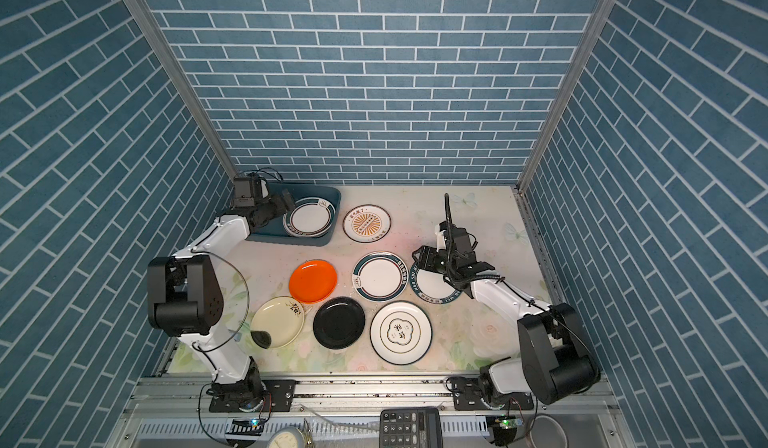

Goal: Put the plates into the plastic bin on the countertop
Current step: 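Open and withdraw the left gripper while the right gripper moves to the next green-rimmed plate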

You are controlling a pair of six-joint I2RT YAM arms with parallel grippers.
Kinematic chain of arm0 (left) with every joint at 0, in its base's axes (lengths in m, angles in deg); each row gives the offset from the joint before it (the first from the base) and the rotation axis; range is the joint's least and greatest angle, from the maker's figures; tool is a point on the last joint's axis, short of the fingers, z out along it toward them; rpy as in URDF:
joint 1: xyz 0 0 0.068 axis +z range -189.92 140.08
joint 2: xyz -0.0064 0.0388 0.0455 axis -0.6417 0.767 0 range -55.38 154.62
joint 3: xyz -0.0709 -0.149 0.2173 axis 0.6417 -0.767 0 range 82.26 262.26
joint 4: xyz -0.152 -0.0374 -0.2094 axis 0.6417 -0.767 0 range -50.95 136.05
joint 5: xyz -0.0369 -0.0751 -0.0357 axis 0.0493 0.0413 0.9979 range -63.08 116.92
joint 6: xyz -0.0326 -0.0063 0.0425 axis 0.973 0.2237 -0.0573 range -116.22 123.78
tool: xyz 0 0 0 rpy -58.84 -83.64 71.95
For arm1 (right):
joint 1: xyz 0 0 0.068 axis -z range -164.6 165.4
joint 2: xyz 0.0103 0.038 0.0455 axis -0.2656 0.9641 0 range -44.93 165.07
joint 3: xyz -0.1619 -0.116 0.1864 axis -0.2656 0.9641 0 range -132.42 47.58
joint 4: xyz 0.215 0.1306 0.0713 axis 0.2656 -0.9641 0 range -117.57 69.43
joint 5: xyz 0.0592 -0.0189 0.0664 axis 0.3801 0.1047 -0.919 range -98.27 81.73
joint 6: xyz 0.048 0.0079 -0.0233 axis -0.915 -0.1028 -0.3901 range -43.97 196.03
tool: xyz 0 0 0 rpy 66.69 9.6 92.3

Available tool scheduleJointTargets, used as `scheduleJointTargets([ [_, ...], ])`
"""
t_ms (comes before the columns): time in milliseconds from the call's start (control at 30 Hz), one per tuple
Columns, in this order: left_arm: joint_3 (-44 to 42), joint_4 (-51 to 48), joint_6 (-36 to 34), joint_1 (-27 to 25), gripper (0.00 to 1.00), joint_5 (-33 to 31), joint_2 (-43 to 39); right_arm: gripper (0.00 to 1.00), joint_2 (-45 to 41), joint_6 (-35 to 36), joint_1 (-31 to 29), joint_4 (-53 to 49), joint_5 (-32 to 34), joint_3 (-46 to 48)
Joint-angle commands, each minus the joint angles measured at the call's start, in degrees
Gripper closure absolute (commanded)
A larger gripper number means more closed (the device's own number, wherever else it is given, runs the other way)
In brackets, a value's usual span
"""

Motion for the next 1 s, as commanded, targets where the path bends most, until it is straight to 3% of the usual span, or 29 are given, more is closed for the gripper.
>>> scheduleJointTargets([
  [0, -3.27, -0.51, -1.09, -1.77, 0.00, -4.34, -4.80, 0.34, -0.98, -3.03, -1.10, 2.29, 0.32, 1.68],
  [267, -15.05, 5.05, 1.61, -5.67, 0.00, -6.39, -17.58, 0.36, -1.09, -5.28, -3.42, 4.16, 2.82, 3.85],
  [467, -17.11, 0.96, 1.29, -8.60, 0.00, -1.47, -21.75, 0.36, -2.52, -7.43, -5.15, 6.26, 4.55, 6.12],
  [767, -24.64, 2.32, 1.72, -14.65, 0.01, -5.46, -30.89, 0.36, -3.17, -10.62, -8.06, 7.50, 6.36, 8.26],
  [967, -31.68, 5.05, 1.15, -15.10, 0.00, -9.22, -36.03, 0.36, -3.02, -14.06, -8.37, 11.97, 4.31, 10.30],
])
